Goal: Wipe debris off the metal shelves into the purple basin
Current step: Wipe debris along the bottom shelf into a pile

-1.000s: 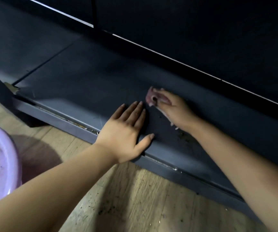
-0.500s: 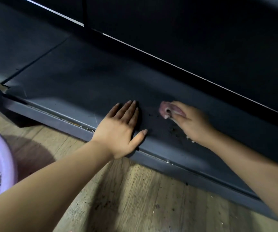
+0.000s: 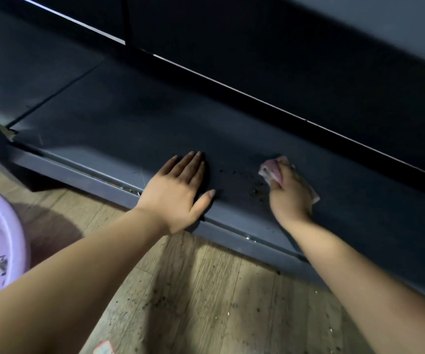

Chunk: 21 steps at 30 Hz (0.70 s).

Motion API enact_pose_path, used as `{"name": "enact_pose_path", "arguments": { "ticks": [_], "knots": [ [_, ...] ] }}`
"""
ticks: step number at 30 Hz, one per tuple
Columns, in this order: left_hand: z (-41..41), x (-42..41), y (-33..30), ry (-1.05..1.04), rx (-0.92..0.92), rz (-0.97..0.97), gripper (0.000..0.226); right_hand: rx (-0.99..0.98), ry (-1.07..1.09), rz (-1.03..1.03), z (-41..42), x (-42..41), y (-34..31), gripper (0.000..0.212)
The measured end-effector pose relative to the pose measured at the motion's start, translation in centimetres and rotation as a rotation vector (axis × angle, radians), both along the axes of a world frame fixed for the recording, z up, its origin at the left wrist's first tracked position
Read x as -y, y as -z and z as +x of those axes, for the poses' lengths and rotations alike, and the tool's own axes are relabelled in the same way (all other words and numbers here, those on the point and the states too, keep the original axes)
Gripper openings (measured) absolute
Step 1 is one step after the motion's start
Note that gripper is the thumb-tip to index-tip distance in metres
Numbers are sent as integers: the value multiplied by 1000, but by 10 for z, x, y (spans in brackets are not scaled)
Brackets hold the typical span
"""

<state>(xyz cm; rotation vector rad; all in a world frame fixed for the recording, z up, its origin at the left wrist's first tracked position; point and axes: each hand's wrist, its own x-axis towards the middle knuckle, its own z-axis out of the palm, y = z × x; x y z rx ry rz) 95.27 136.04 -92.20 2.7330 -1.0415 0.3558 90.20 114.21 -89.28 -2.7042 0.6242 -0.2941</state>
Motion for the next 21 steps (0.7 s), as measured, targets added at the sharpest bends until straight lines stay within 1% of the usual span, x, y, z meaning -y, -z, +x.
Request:
{"name": "enact_pose_path", "arguments": {
  "ticks": [2, 5, 7, 9, 10, 11, 13, 16, 18, 19, 21],
  "knots": [
    [0, 0, 0, -1, 15, -7, 67, 29, -103, 2, 14, -25, -1, 39],
    [-1, 0, 0, -4, 10, -6, 67, 47, -262, 78, 32, -51, -1, 39],
    [-1, 0, -1, -7, -2, 2, 68, 35, -299, 207, 39, -57, -2, 37],
    [-1, 0, 0, -5, 6, 9, 67, 23, -289, 385, 41, -51, -7, 32],
    [-1, 0, 0, -5, 14, 17, 67, 20, -270, 430, 40, -45, -10, 31],
    [-2, 1, -1, -4, 17, 25, 67, 12, -237, 429, 36, -37, -12, 30],
    [-3, 1, -1, -3, 6, 31, 67, -6, -142, 353, 20, -14, -14, 29],
    [-5, -2, -3, 8, -16, 43, 67, 26, 68, 248, -19, 16, -12, 32],
    [-5, -7, -6, 56, 6, 43, 64, 46, 190, 200, -47, 27, -6, 36],
    [-4, -10, -8, 81, 28, 42, 62, 63, 233, 161, -59, 27, -2, 39],
    [-3, -22, -9, 99, 64, 54, 62, 119, 240, 30, -76, 18, 7, 47]
  ]
}}
